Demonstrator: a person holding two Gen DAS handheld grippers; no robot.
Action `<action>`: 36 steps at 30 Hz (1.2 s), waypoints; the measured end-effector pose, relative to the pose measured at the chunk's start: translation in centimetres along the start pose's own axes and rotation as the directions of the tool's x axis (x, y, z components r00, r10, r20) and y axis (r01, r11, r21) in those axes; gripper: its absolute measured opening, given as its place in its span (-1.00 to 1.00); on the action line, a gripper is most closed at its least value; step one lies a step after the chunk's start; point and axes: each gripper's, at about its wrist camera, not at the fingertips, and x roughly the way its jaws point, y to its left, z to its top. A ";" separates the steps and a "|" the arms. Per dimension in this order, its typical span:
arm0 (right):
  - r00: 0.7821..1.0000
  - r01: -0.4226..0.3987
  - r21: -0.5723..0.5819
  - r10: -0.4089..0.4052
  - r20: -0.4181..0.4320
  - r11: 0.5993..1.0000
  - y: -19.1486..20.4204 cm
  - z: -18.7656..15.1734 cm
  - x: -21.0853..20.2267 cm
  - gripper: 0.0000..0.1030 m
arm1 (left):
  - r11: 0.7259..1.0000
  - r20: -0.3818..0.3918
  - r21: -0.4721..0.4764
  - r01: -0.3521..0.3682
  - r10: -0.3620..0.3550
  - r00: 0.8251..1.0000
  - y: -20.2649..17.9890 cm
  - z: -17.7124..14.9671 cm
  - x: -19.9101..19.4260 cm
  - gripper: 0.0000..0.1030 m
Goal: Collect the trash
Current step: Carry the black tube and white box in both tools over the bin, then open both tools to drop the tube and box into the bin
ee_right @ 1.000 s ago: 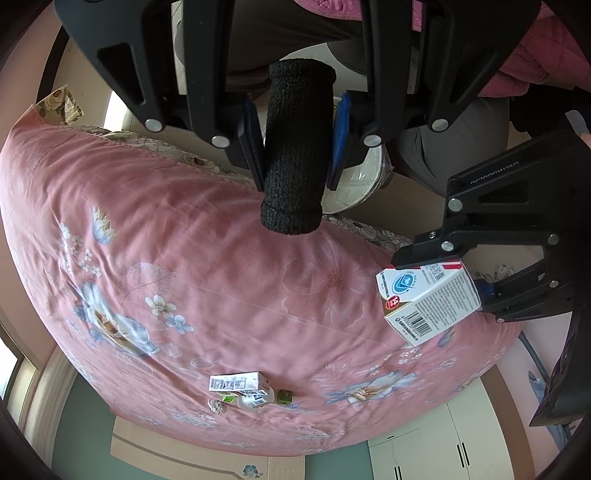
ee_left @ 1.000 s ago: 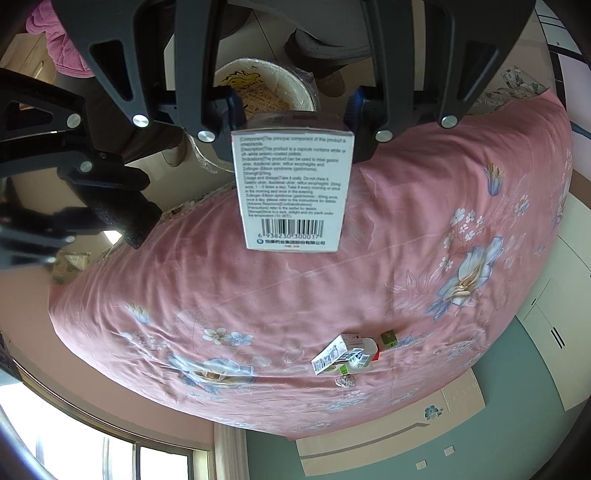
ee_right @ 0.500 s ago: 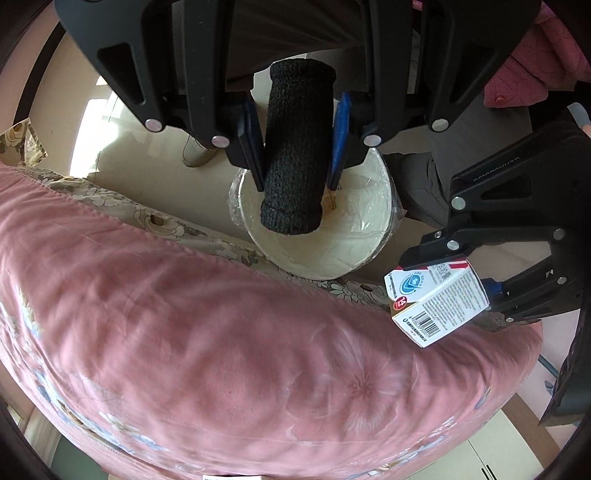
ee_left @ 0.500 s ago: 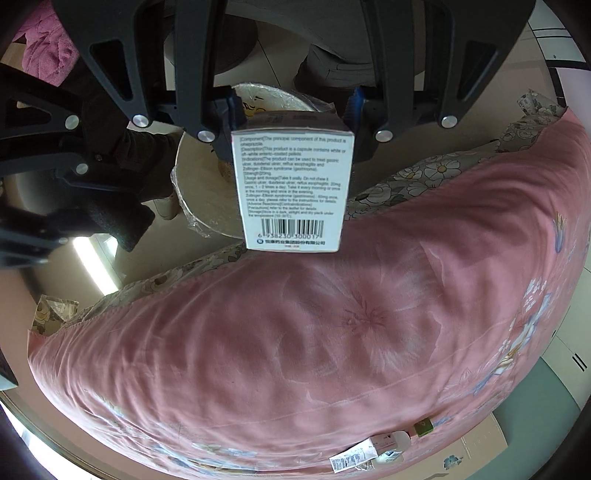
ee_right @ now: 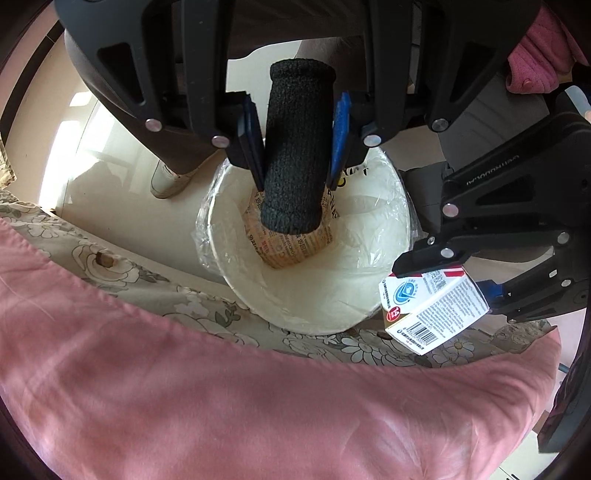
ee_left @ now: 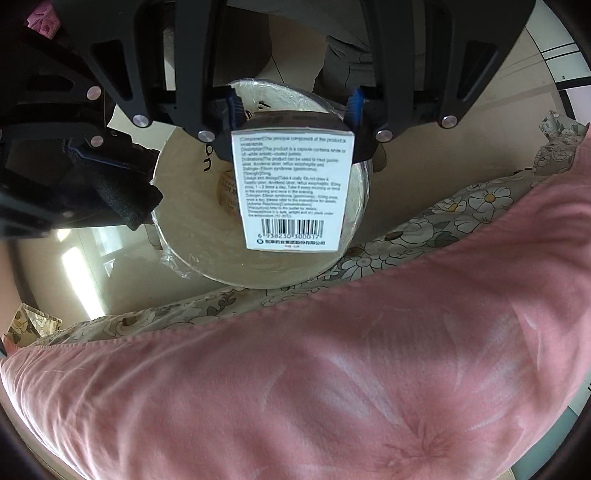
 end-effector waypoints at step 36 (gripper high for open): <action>0.976 -0.027 0.135 0.055 -0.209 0.991 -0.8 3.0 14.2 -0.34 | 0.988 -0.287 -0.142 0.064 -0.103 0.952 1.5 2.2 15.4 -0.12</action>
